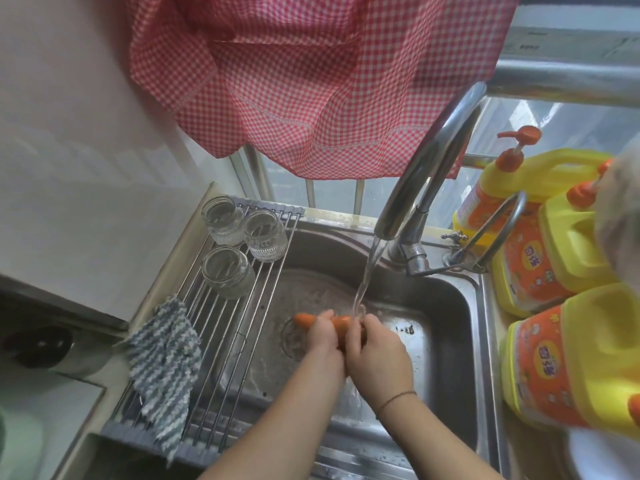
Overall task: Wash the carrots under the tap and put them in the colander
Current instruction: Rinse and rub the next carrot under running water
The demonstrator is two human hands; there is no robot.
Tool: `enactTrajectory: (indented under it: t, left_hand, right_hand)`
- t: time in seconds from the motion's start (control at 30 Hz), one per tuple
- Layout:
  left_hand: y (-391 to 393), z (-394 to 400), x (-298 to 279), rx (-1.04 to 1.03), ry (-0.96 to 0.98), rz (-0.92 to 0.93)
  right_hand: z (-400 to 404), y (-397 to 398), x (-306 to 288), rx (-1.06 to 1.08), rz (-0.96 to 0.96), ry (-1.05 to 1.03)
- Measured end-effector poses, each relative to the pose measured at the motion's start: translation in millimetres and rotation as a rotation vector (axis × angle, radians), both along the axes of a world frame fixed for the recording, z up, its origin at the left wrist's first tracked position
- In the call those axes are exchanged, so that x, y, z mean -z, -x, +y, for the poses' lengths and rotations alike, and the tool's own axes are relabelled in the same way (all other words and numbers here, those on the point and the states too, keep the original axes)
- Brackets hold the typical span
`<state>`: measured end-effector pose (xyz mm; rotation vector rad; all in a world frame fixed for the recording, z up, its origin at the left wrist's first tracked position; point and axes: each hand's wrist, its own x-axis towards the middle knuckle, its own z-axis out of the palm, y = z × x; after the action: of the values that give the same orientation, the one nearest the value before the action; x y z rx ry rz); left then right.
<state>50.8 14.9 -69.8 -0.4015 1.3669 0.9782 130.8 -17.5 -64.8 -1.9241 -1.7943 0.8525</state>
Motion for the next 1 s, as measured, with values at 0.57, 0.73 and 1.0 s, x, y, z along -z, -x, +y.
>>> enactTrajectory:
  t: [0.57,0.73,1.0]
  left_hand:
    - [2.7,-4.0,3.9,0.008,-0.063,-0.023]
    - [-6.1,0.5,13.3,-0.039,-0.072,-0.008]
    - [1.8,1.0,21.9,-0.029,-0.069,0.122]
  right_hand:
    - [15.9,1.1,-12.7,-0.164,-0.144,0.075]
    - [24.0,-1.8,-12.4,-0.071,-0.244,0.105]
    - [9.8,8.1,-8.8,-0.111,-0.197,0.116]
